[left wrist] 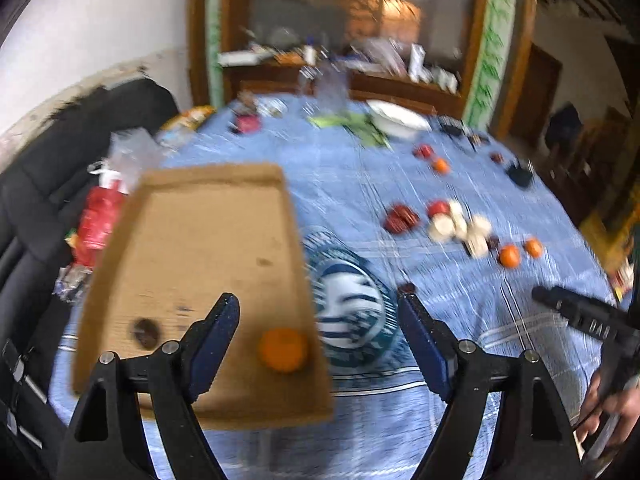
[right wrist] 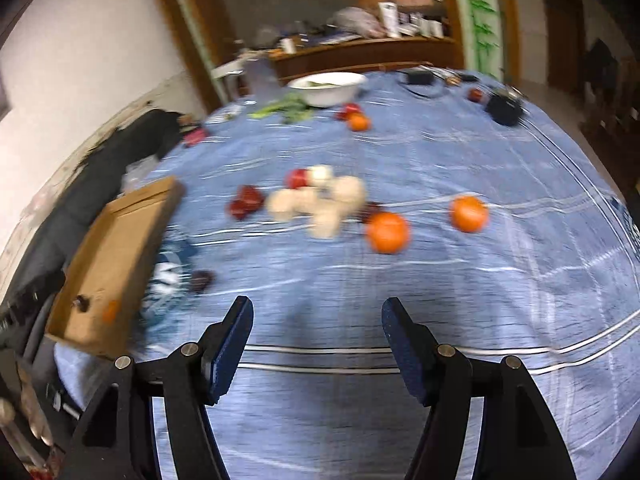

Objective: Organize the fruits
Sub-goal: 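Move both open tools back over the fruit on the table, then grasp an orange with the right tool while the left tool grasps a white yam chunk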

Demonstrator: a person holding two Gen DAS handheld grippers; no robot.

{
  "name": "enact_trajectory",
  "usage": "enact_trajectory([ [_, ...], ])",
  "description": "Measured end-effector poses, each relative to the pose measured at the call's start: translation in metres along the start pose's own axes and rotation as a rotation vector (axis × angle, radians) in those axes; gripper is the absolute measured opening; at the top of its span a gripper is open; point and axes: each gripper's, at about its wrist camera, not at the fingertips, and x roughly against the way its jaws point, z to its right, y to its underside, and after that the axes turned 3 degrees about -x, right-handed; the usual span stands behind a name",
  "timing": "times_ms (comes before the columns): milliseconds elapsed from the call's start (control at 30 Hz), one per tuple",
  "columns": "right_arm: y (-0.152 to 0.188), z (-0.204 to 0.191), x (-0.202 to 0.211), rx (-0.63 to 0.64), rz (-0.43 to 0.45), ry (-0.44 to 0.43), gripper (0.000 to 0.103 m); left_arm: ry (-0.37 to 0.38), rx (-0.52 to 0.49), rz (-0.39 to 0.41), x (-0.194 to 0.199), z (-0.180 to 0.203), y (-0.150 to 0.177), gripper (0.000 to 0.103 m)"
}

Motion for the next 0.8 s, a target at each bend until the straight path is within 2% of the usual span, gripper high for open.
enact_trajectory([
  [133, -0.011, 0.022, -0.005, -0.036, -0.004, 0.022, 0.071, 0.046, -0.059, -0.052, -0.029, 0.028, -0.003, 0.081],
  [400, -0.033, 0.035, -0.034, -0.029, -0.030, 0.060, 0.071, 0.126, -0.117, -0.086, -0.064, 0.070, -0.016, 0.081],
  [533, -0.042, 0.030, -0.057, -0.009, -0.060, 0.071, 0.057, 0.162, -0.109, -0.115, -0.082, 0.084, -0.024, 0.080],
  [700, -0.049, 0.026, -0.077, -0.004, -0.077, 0.056, 0.056, 0.161, -0.123, -0.121, -0.095, 0.098, -0.030, 0.080],
  [733, -0.050, 0.025, -0.078, 0.003, -0.076, 0.057, 0.051, 0.163, -0.124, -0.125, -0.098, 0.100, -0.032, 0.080],
  [767, -0.050, 0.024, -0.078, 0.009, -0.078, 0.051, 0.036, 0.167, -0.124, -0.128, -0.101, 0.102, -0.034, 0.080],
  [800, -0.050, 0.024, -0.079, 0.010, -0.082, 0.038, 0.036, 0.176, -0.124, -0.130, -0.104, 0.106, -0.036, 0.080],
])
